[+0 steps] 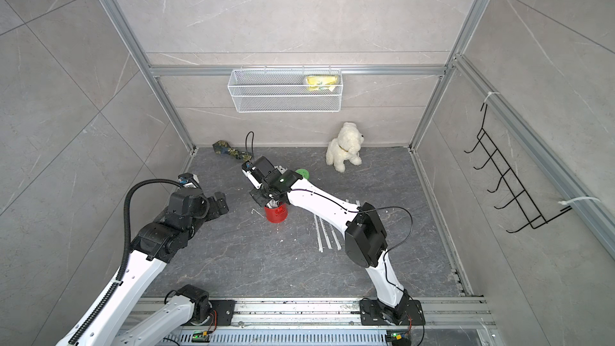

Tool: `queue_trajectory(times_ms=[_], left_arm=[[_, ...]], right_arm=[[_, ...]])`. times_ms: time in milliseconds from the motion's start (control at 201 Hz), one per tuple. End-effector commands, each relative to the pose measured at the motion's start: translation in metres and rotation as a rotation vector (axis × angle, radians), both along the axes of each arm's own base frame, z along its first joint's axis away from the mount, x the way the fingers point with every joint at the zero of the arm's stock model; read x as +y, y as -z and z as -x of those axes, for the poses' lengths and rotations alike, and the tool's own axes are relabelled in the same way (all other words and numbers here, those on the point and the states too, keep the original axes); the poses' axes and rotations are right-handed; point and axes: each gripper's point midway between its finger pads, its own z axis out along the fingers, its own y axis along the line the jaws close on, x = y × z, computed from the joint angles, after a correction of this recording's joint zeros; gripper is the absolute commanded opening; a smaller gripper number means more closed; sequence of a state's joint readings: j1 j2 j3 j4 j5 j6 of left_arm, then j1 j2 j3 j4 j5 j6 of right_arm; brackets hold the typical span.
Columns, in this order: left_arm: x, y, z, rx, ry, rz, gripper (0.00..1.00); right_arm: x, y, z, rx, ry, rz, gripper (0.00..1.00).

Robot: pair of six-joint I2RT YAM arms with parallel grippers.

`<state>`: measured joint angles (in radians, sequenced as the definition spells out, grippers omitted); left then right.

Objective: Take the straws out of the storage container
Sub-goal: Pick up the straw from the container.

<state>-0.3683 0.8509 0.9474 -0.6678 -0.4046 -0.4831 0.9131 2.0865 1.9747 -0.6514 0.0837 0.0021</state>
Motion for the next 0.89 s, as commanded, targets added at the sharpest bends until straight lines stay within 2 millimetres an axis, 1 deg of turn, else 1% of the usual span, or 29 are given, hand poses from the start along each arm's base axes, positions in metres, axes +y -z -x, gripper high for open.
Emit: queue_trajectory(times_ms=[0, 413, 886], left_arm=[[-0.002, -0.002, -0.003, -0.013, 0.006, 0.017, 0.99], [-0.005, -0.001, -0.004, -0.007, 0.015, 0.026, 0.99], [-0.008, 0.0, -0.005, -0.002, 0.029, 0.035, 0.99]], right_arm=[[-0.014, -0.022, 0.007, -0.023, -0.001, 0.001, 0.07], [-0.032, -0.052, 0.02, -0.042, 0.008, -0.031, 0.07], [-0.056, -0.113, 0.03, -0.102, 0.045, -0.142, 0.07]])
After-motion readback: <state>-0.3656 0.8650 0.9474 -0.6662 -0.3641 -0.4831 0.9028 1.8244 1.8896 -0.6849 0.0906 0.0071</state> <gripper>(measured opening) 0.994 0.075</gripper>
